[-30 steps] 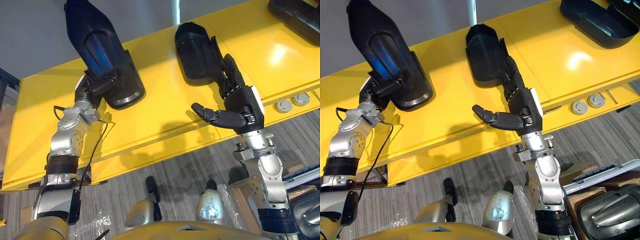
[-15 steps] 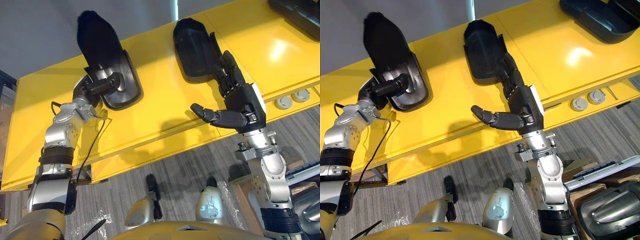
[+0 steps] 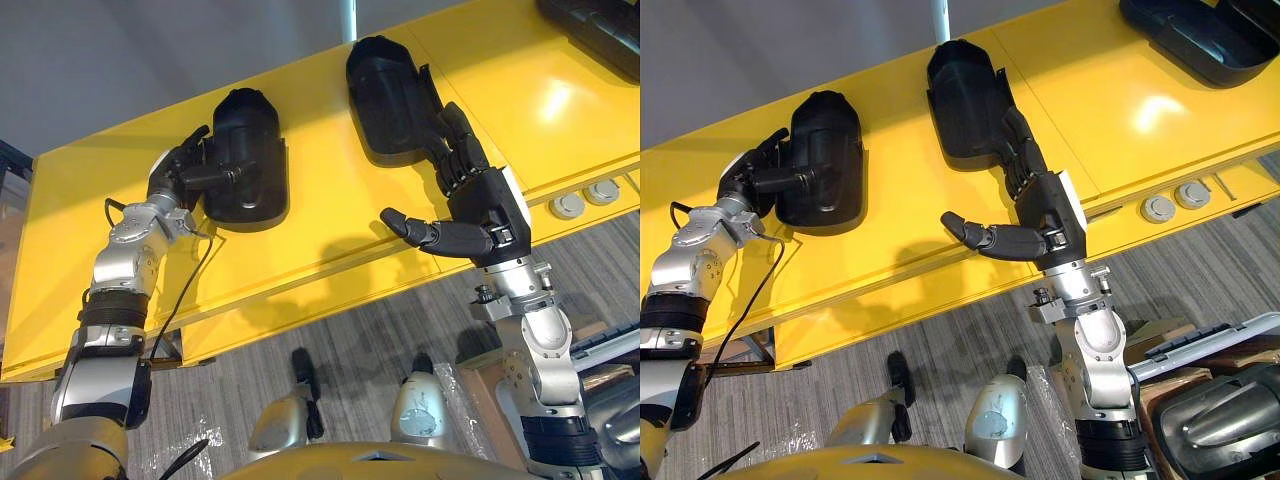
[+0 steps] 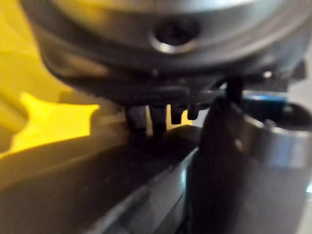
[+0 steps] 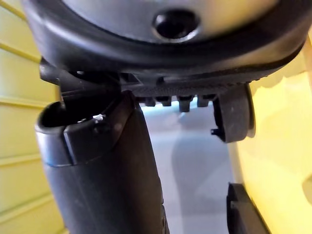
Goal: Walk over and take three plastic housings, then place them on the shelf
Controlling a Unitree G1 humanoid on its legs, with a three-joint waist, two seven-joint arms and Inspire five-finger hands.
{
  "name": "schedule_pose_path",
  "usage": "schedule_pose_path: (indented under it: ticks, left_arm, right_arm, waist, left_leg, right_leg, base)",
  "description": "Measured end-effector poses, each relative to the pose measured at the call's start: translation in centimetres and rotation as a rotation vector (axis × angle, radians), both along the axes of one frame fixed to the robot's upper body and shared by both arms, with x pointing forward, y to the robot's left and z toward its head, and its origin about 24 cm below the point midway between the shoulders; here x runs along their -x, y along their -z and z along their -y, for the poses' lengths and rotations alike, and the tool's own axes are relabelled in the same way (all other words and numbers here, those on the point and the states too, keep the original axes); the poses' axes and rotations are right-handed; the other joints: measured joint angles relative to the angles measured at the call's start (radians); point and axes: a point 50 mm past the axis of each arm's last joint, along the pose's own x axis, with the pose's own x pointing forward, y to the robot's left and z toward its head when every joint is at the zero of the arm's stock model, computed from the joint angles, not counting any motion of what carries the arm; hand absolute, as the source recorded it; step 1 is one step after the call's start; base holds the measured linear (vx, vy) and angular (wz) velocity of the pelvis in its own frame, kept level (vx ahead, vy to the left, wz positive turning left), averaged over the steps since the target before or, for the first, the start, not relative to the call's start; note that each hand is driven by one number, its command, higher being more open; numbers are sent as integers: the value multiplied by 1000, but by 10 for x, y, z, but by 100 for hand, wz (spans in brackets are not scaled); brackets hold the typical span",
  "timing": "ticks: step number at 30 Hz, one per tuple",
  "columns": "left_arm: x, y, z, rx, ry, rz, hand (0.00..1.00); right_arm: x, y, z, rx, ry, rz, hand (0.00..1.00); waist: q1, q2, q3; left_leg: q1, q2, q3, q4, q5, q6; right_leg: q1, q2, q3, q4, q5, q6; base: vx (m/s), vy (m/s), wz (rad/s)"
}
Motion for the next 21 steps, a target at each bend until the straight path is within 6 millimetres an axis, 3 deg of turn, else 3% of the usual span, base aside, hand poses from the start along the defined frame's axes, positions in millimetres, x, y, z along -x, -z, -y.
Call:
schedule_pose_path:
  ticks: [6, 10, 16, 21]
  left_arm:
    - [1, 1, 2, 16, -30, 31, 100]
    - [7, 6, 14, 75, -70, 93, 100]
    - [34, 19, 42, 110, -57, 152, 100]
    - [71, 32, 57, 79, -23, 158, 100]
  right_arm:
    - [0, 1, -1, -5, -3, -3, 100]
    - [1, 4, -6, -35, -9, -9, 100]
    - [2, 4, -20, -63, -52, 21, 100]
    - [1, 4, -30, -76, -38, 30, 100]
  waist:
    - [-1, -7, 4]
    - [-3, -10, 6]
    - [11, -17, 2]
    - [44, -39, -30]
  left_leg:
    - [1, -5, -2, 0, 7, 9]
    - [9, -5, -10, 0, 8, 11]
    - [15, -8, -54, 1, 10, 12]
    - [21, -10, -87, 0, 8, 9]
  right_leg:
    - [3, 0, -1, -4, 2, 4]
    - [28, 2, -21, -23, 6, 9]
    - [93, 2, -76, -62, 17, 14]
    - [143, 4, -123, -97, 18, 16]
  base:
    - [0, 0, 0]
    - [5, -4, 7]
    - [37, -9, 23]
    - [27, -12, 20]
